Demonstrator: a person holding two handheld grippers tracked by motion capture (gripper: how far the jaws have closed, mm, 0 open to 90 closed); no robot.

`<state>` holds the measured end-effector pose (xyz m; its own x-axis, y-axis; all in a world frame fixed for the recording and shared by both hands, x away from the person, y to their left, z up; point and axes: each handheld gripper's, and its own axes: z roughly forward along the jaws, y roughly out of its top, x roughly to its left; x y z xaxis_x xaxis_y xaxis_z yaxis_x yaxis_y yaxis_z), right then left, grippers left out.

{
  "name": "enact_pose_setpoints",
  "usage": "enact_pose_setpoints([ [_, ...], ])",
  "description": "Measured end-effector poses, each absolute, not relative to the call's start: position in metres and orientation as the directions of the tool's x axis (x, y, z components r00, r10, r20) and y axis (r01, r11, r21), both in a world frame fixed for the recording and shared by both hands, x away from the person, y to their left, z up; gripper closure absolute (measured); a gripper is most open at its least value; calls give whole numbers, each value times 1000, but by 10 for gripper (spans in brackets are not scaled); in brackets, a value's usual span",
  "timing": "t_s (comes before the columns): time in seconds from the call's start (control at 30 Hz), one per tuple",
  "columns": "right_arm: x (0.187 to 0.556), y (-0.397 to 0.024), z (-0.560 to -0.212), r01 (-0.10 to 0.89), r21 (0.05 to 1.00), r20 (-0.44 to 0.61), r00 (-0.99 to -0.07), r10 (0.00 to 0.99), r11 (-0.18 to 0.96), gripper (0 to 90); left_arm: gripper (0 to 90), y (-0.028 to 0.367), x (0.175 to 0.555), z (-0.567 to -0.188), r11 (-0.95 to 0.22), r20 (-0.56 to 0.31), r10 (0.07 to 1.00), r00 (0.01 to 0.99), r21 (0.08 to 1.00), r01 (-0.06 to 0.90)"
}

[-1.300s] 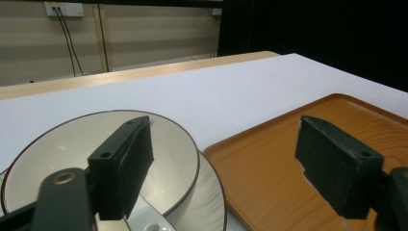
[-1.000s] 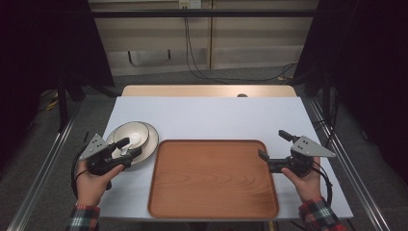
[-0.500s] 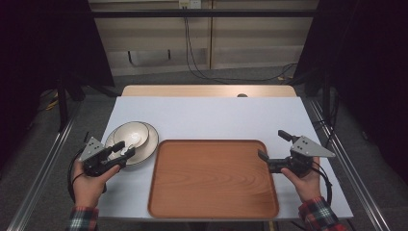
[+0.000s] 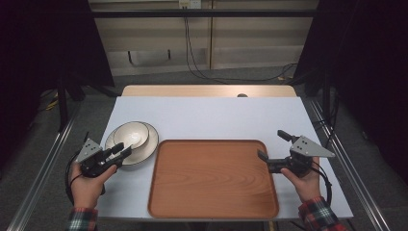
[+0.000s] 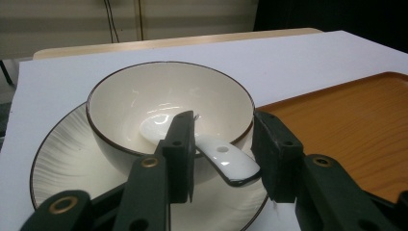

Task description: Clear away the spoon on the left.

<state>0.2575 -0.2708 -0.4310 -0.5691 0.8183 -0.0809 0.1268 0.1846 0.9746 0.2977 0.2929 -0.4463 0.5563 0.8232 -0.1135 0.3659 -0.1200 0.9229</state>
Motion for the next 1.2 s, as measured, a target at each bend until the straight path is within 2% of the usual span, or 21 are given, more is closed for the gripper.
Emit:
enact_pose_setpoints([
  [0.3,258,-271,-431,128,976,-75,-563,823,177,22,665,295,297,-445,-101,-127,841,527,918,383],
  [0.43,258,-271,-431,124,976,-79,-566,821,179,22,713,298,296,-445,-97,-132,844,520,915,391],
  [0.47,258,-271,-431,126,975,-80,-564,822,181,22,749,299,296,-445,-96,-134,846,516,914,395],
  [1.0,258,-271,-431,131,975,-78,-559,825,181,22,838,302,297,-446,-51,-172,849,500,915,401],
  [1.2,258,-270,-431,132,974,-78,-564,822,183,22,844,303,297,-447,-43,-181,844,505,915,401],
])
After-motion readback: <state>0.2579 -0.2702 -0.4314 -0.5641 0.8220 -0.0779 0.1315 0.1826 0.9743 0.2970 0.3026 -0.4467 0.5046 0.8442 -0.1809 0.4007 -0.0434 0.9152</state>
